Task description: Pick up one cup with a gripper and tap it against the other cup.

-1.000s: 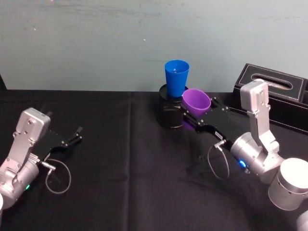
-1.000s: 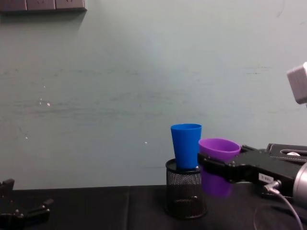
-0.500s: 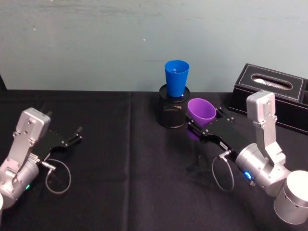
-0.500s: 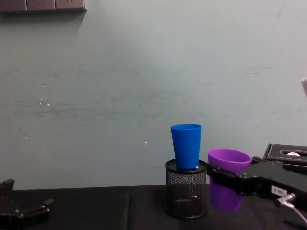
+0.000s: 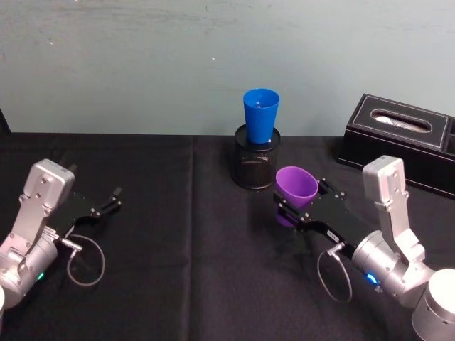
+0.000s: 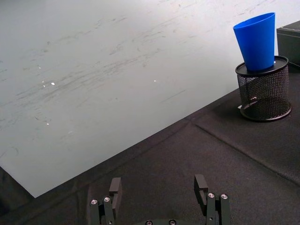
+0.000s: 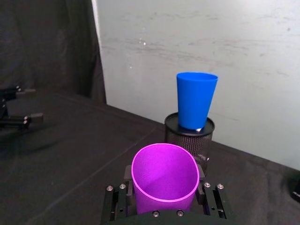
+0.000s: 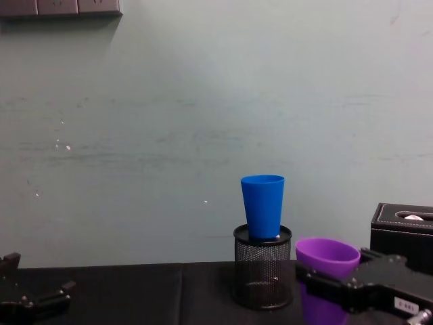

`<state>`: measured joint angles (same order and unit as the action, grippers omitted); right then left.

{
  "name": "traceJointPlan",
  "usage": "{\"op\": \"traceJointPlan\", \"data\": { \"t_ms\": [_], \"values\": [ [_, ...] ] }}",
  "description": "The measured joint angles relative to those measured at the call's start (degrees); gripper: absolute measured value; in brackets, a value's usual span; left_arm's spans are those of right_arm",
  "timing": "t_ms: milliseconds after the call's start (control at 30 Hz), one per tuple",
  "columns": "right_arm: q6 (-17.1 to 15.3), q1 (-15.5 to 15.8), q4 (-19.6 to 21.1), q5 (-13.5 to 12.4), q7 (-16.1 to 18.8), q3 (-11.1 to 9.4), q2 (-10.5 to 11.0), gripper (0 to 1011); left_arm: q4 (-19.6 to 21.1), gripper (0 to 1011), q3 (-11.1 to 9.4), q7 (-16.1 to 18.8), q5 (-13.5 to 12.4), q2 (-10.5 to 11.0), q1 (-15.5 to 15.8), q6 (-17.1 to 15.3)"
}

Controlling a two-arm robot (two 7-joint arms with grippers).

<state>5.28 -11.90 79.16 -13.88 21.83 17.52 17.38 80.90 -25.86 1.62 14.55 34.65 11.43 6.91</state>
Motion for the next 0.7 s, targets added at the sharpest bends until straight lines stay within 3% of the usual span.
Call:
{"op": "traceJointPlan", "data": {
  "t_ms": [700],
  "values": [
    [2.83,2.12,-1.81,-0.01,1.22,0.79,0.7,734,0.0,1012,0.0,0.0,0.0,0.0,0.0,0.0]
  ]
}}
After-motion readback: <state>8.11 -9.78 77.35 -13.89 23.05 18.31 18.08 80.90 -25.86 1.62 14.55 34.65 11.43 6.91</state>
